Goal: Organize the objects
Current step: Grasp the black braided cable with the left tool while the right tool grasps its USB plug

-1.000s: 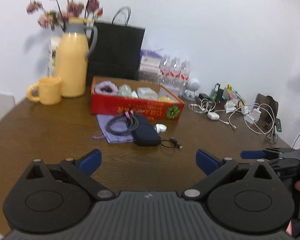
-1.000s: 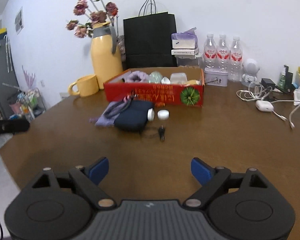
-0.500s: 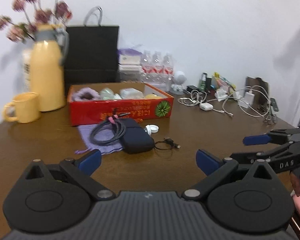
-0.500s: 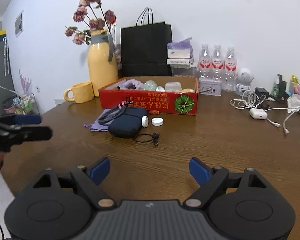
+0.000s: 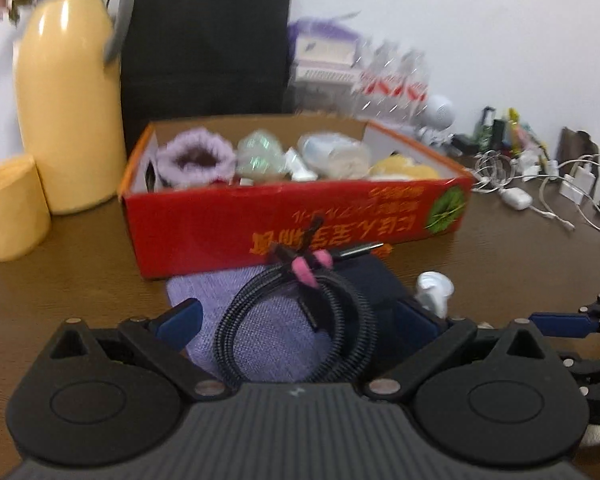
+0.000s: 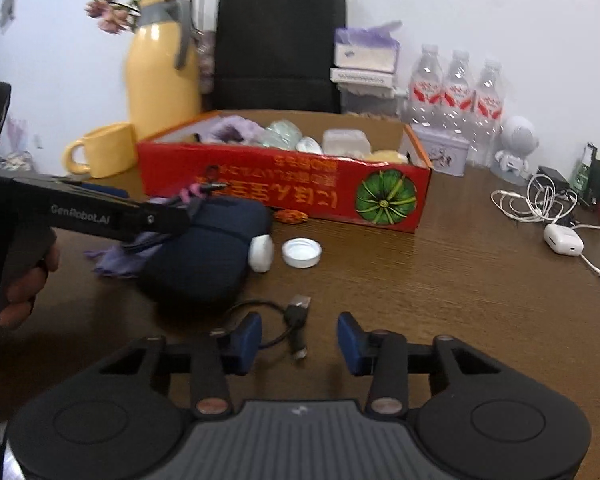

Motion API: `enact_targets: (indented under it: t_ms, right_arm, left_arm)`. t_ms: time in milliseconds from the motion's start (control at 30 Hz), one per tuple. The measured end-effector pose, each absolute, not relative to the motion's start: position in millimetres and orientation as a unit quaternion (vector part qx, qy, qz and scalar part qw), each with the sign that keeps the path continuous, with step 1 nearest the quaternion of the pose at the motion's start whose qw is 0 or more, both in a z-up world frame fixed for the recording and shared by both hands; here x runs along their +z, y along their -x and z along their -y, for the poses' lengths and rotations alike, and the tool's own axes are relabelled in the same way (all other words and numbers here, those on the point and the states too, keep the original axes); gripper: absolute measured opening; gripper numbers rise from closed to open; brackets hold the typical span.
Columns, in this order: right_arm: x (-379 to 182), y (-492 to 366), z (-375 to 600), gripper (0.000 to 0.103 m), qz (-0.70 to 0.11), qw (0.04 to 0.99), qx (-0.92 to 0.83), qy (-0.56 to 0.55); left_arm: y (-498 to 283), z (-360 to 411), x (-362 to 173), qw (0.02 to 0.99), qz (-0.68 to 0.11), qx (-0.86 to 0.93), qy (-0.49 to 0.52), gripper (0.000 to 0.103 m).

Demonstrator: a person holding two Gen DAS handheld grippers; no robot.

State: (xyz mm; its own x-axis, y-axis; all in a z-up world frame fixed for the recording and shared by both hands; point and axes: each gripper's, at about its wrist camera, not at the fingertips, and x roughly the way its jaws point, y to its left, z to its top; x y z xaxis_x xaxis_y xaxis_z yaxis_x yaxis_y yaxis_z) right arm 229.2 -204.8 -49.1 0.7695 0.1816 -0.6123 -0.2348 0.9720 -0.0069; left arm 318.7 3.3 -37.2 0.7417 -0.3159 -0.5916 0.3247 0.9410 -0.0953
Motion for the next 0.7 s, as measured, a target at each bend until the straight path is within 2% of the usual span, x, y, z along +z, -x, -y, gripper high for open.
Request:
enact_targets:
  t_ms: [133,167,200,233,467,633,700]
  right_arm:
    - [-58.1,-242.0,202.7,0.040,-0.332,0.936,0.110,0.039]
    - [-60.0,-242.8,203.2,0.038,-0.329,0.937,0.111,0.036]
    - [-60.7,-243.4,204.0,0.030,-0.328,0.937,0.112,0.033]
    - [-60.6,-244.0,204.6,0.012,-0.327,0.938,0.114,0.032]
    - [-61.0,-241.1,206.8,0.012,-0.315,0.943,0.106,0.030]
    - [-51.2,-219.3,211.5,0.012,-0.298,0.949,0.106,0.022]
    - [-46.2,-205.4,214.9,0.012,-0.292,0.950,0.111,0.011]
  left_arm:
    - [-332.7,-7.6,-49.9,0.927,-0.332,-0.173,0.037,0.103]
    - [-333.8,-8.2,-50.8,0.924,-0.337,-0.175,0.043,0.100]
    - [-333.0,-9.1,-50.8,0.923,-0.338,-0.178,0.044,0.097]
    - [-331.6,-10.0,-50.4,0.925,-0.334,-0.177,0.044,0.092]
    - [-300.6,-2.6,-38.1,0.945,-0.292,-0.147,0.022,0.089]
    - [-241.5,-10.5,-20.6,0.956,-0.267,-0.112,0.039,0.089]
    - [-204.9,-7.2,-19.6,0.964,-0.254,-0.073,0.015,0.089]
